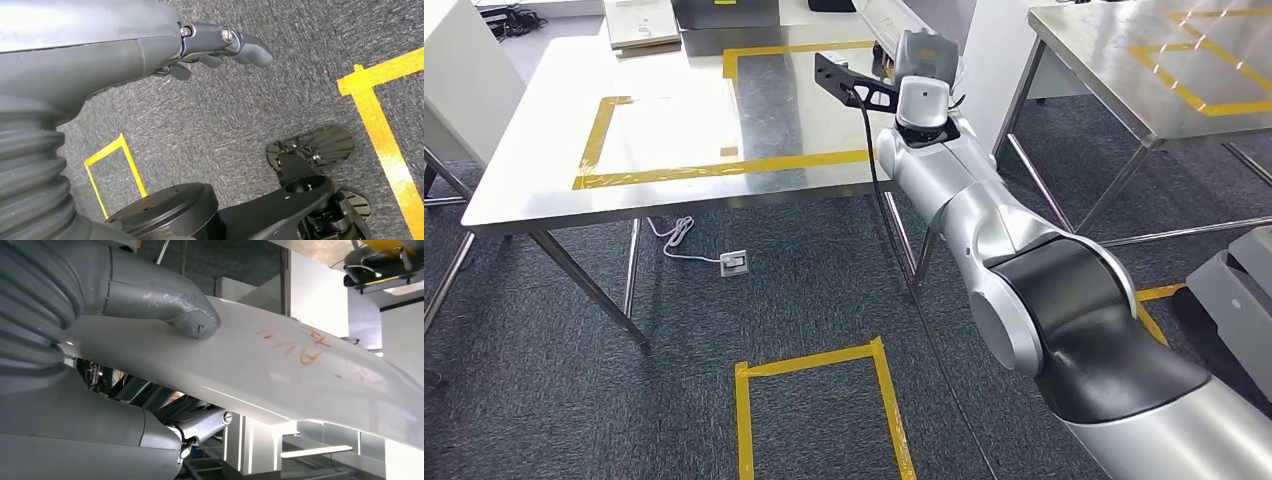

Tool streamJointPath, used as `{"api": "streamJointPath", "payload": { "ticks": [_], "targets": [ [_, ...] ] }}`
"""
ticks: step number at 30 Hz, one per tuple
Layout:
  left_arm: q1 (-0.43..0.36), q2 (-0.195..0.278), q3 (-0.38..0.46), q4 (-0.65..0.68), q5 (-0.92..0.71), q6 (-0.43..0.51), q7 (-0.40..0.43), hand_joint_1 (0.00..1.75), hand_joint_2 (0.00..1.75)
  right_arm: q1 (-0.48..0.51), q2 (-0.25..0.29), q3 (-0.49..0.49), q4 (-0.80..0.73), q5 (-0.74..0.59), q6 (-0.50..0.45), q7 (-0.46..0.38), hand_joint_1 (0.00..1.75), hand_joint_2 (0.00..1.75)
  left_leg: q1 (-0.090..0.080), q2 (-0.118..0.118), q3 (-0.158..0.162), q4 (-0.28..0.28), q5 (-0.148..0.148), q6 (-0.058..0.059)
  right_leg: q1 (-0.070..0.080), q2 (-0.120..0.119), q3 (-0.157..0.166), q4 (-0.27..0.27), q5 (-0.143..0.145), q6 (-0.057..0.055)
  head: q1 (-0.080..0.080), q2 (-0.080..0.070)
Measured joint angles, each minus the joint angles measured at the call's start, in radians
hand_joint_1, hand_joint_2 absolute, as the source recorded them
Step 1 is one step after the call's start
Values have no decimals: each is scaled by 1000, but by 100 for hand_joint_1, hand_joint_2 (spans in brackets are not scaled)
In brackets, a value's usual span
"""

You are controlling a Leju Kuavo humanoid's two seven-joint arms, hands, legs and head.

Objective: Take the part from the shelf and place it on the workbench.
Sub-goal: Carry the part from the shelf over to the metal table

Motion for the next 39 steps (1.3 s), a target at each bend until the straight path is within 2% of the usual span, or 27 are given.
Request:
{"api": "streamJointPath", "payload": {
  "ticks": [6,11,13,15,17,19,22,23,24,26,27,29,31,32,34,35,36,37,38,39],
  "targets": [
    [0,0,0,0,5,0,-3,0,175,-10,0,-10,0,5,1,-2,175,175,-1,0,0,1,1,-1,-1,0,-2,3,1,2,0,0],
    [0,1,0,0,6,0,-4,0,175,-17,3,-11,0,9,6,-4,175,175,-6,0,-1,2,-4,6,-7,0,-2,1,-1,12,0,0],
    [0,1,1,0,6,0,-5,0,175,-22,6,-11,0,11,6,-6,175,175,-1,2,6,-9,-2,12,-6,-1,-5,6,-6,18,0,0],
    [-1,1,1,0,7,0,-7,0,175,-29,9,-12,-1,13,7,-6,175,175,5,6,16,-20,0,19,-7,-4,-40,72,-38,24,2,0],
    [-2,0,1,0,7,0,-10,0,175,-33,10,-12,0,13,7,-7,175,175,5,7,21,-22,-4,23,-9,-6,-112,203,-91,27,4,0],
    [-2,0,1,0,7,0,-11,0,175,-32,10,-12,0,13,7,-6,175,175,5,8,23,-21,-7,23,-11,-6,-159,286,-118,29,4,0],
    [-2,0,1,0,7,0,-11,0,175,-31,10,-12,0,13,8,-6,175,175,5,8,23,-21,-7,23,-11,-6,-168,300,-120,29,4,0],
    [0,0,1,0,7,0,-11,0,175,-28,10,-12,1,13,8,-6,175,175,6,7,26,-19,-11,21,-13,-6,-173,296,-104,30,4,0],
    [2,0,1,0,7,0,-12,0,175,-27,10,-12,2,13,8,-7,175,175,7,6,30,-12,-21,13,-17,-8,-154,233,-63,33,4,0],
    [4,1,1,0,7,0,-14,0,175,-24,10,-12,3,14,8,-7,175,175,9,4,36,4,-45,-10,-21,-9,-109,100,16,26,4,0],
    [4,2,1,0,7,0,-15,0,175,-24,10,-13,4,14,9,-7,175,175,9,4,38,9,-55,-22,-20,-9,-83,41,37,19,5,0],
    [4,2,1,0,7,0,-16,0,175,-23,10,-14,4,14,9,-6,175,175,10,5,42,10,-62,-36,-18,-6,-76,39,32,0,6,0],
    [3,3,2,0,7,0,-16,0,175,-28,12,-14,3,14,8,-7,175,175,12,7,21,57,-84,-46,-22,-5,-63,36,28,-14,2,0],
    [2,3,1,0,7,0,-16,0,175,-29,13,-14,3,14,8,-7,175,175,12,9,-10,112,-105,-50,-23,-5,-57,35,24,-18,1,0],
    [2,3,1,0,7,0,-16,0,175,-28,14,-14,3,15,8,-7,175,175,12,9,-95,248,-146,-52,-21,-5,-48,36,14,-24,-1,0],
    [4,3,1,0,7,0,-16,0,175,-25,14,-14,3,15,8,-7,175,175,12,9,-128,288,-146,-52,-19,-5,-42,36,8,-25,-1,0],
    [5,3,1,0,7,0,-16,0,175,-21,14,-14,3,15,9,-7,175,175,12,9,-142,292,-125,-49,-17,-4,-35,37,2,-25,-1,0],
    [6,3,2,0,7,0,-16,0,175,-19,14,-14,3,15,9,-7,175,175,11,9,-136,255,-85,-45,-16,-3,-27,37,-5,-25,-1,0],
    [7,3,2,0,7,0,-16,0,175,-19,14,-14,3,14,9,-6,175,175,10,9,-113,186,-34,-40,-15,-2,-17,37,-12,-23,-1,0],
    [7,4,2,0,7,0,-16,0,175,-20,15,-14,4,15,9,-6,175,175,7,9,-85,117,3,-33,-13,-2,-10,37,-19,-20,-1,0]
  ]
}}
